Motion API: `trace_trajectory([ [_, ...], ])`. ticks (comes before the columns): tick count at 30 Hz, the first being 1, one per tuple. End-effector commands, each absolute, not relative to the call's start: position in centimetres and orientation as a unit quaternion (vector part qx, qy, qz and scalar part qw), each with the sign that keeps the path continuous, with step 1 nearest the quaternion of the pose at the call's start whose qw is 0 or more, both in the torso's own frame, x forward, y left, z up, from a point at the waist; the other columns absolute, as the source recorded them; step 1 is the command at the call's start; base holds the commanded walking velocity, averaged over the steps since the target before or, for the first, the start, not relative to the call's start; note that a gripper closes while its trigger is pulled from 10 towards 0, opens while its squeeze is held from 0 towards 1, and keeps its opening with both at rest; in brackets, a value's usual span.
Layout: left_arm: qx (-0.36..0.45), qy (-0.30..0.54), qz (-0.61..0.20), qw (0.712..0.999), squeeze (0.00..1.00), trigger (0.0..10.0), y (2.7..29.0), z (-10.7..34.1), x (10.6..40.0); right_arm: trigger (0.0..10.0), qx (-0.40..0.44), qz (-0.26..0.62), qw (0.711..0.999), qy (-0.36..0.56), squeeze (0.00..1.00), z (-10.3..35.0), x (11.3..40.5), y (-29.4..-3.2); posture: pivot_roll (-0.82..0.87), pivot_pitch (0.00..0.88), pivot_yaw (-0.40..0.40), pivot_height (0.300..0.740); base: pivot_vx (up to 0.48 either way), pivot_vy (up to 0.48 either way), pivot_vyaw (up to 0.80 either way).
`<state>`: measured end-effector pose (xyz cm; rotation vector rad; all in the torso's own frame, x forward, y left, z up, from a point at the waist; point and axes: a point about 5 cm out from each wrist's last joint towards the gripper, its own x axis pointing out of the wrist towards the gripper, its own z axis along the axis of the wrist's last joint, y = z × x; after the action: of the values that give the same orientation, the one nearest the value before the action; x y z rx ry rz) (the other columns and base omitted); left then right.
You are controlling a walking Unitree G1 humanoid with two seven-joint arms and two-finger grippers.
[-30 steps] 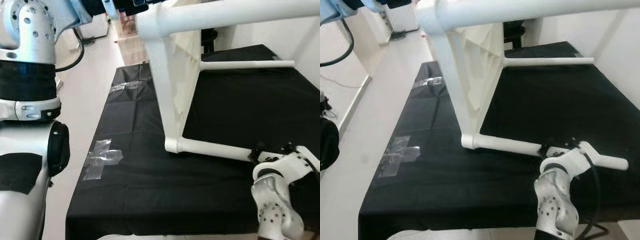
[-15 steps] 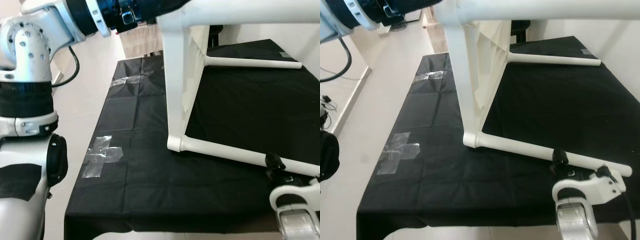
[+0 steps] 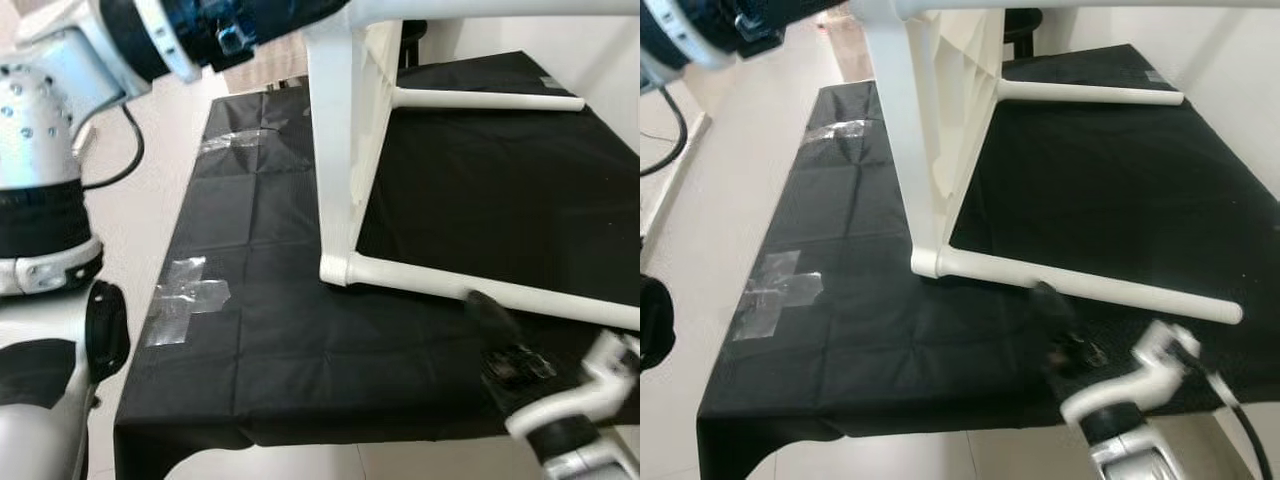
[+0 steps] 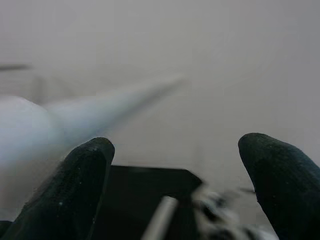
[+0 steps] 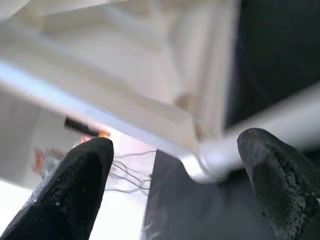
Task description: Building children table
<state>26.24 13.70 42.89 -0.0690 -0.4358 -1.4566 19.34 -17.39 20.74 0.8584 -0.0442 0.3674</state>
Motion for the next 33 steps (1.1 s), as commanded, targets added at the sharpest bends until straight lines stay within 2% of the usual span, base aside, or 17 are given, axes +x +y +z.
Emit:
trace_trajectory([
  [1,-0.024,-0.205,-0.683,0.701,0.00,10.0,14.8,42.6,24.1,10.0,0.359,0.173,0.917,-0.022,0.00,20.8,20.6,-17.0,-0.10,0.155,0.085,0.740,0.000,0.000,0.00],
  [2,-0.037,-0.201,-0.683,0.701,0.00,10.0,15.2,42.0,23.6,10.0,0.329,0.169,0.929,-0.034,0.00,21.2,21.6,-17.2,-0.09,0.146,0.080,0.740,0.000,0.000,0.00],
  [7,-0.057,-0.197,-0.668,0.715,0.00,10.0,16.4,40.5,22.9,10.0,0.297,0.157,0.940,-0.055,0.00,21.8,23.5,-17.5,-0.08,0.140,0.073,0.740,0.000,0.000,0.00],
  [9,-0.095,-0.191,-0.622,0.754,0.00,10.0,17.9,37.9,22.6,10.0,0.256,0.143,0.954,-0.063,0.00,22.1,25.3,-17.6,-0.05,0.128,0.065,0.740,0.000,0.000,0.00],
  [10,-0.095,-0.191,-0.622,0.754,0.00,10.0,17.9,37.9,22.6,10.0,0.256,0.143,0.954,-0.063,0.00,22.1,25.3,-17.6,-0.05,0.128,0.065,0.740,0.000,0.000,0.00],
  [13,-0.164,-0.160,-0.548,0.804,0.00,10.0,18.8,32.9,22.9,10.0,0.165,0.127,0.976,-0.058,0.00,22.0,27.1,-17.1,-0.04,0.121,0.057,0.740,0.000,0.000,0.00],
  [14,-0.164,-0.160,-0.548,0.804,0.00,10.0,18.8,32.9,22.9,10.0,0.165,0.127,0.976,-0.058,0.00,22.0,27.1,-17.1,-0.04,0.121,0.057,0.740,0.000,0.000,0.00],
  [17,-0.243,-0.094,-0.481,0.837,0.00,10.0,18.6,26.7,22.9,10.0,0.083,0.105,0.989,-0.064,0.00,22.1,28.4,-16.5,-0.03,0.107,0.050,0.740,0.000,0.000,0.00],
  [18,-0.243,-0.094,-0.481,0.837,0.00,10.0,18.6,26.7,22.9,10.0,0.083,0.105,0.989,-0.064,0.00,22.1,28.4,-16.5,-0.03,0.107,0.050,0.740,0.000,0.000,0.00],
  [22,-0.298,0.007,-0.435,0.849,0.00,10.0,16.4,20.2,22.2,10.0,0.025,0.081,0.994,-0.067,0.00,22.0,29.7,-16.3,-0.03,0.094,0.035,0.740,0.000,0.000,0.00],
  [27,-0.307,0.051,-0.422,0.851,0.00,10.0,14.9,18.1,22.1,10.0,-0.010,0.062,0.995,-0.072,0.00,21.6,30.3,-16.5,-0.04,0.085,0.032,0.740,0.000,0.000,0.00],
  [33,-0.252,0.086,-0.419,0.868,0.00,10.0,13.2,16.2,22.6,10.0,-0.059,0.025,0.996,-0.054,0.00,20.4,30.9,-17.5,-0.05,0.082,0.028,0.740,0.000,0.000,0.00],
])
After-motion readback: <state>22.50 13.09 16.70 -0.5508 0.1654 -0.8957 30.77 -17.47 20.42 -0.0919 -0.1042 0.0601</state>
